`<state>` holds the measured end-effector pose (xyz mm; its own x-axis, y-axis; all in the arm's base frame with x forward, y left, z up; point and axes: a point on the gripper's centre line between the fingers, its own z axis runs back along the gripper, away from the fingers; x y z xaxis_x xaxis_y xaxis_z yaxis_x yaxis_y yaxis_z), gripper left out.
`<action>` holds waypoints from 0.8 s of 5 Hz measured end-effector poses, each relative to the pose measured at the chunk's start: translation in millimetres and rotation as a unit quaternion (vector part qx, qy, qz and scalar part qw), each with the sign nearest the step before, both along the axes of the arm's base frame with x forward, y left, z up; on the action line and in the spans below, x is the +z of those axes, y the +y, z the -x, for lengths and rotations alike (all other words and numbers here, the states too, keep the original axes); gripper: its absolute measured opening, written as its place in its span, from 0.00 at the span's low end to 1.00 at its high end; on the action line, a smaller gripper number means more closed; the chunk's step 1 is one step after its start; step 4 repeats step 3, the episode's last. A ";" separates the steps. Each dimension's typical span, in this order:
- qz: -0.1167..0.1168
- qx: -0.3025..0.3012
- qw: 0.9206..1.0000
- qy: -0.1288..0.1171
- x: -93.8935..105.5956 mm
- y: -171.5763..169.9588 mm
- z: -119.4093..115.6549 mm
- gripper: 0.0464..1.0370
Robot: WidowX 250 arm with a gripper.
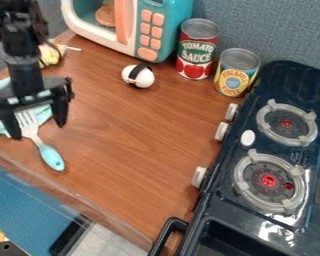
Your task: Moveu a espátula de madeira para o lado inferior esquerdo da mesa
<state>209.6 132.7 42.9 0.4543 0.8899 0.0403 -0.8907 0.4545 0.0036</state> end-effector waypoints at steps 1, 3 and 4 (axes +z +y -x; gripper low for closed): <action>-0.004 -0.030 1.000 -0.009 17.7 -0.6 -12.3 0.97; -0.015 -0.090 0.996 -0.011 31.3 -7.6 -27.5 0.96; -0.015 -0.090 0.996 -0.011 31.3 -7.6 -27.5 0.96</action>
